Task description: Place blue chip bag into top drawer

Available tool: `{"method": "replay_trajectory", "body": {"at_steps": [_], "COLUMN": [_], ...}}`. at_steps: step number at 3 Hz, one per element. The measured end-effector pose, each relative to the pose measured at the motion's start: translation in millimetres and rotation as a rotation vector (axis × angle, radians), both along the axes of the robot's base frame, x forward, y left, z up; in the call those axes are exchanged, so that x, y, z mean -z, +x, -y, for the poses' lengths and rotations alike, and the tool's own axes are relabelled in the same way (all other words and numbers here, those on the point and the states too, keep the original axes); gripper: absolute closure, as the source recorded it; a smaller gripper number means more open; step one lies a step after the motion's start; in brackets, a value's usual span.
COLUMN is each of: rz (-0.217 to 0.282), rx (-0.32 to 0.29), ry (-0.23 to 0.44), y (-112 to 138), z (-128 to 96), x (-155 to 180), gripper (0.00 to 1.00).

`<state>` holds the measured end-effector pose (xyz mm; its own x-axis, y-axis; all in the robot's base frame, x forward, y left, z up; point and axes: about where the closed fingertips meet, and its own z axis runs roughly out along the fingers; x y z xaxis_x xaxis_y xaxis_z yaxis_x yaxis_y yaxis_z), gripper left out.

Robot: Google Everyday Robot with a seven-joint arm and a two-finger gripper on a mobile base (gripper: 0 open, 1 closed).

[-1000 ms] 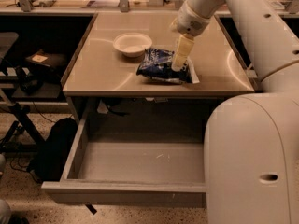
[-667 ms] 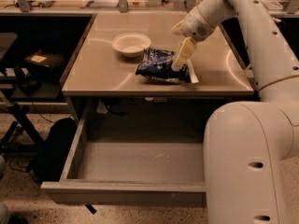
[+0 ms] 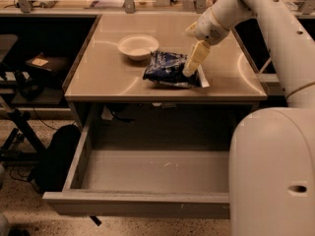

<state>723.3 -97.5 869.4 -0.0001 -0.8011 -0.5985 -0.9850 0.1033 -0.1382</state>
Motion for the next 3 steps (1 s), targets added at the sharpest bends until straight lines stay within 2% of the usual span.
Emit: {"method": "replay_trajectory", "body": {"at_steps": [1,2,3], "rz": [-0.035,-0.035,-0.035], "rx": [-0.012,-0.011,-0.011], "ry": [-0.014,-0.014,-0.013], "y": [-6.0,-5.7,-5.7], "z": [-7.2,-7.4,-7.4], "x": [18.5,18.5,18.5], "gripper": [0.0,0.18,0.42]}}
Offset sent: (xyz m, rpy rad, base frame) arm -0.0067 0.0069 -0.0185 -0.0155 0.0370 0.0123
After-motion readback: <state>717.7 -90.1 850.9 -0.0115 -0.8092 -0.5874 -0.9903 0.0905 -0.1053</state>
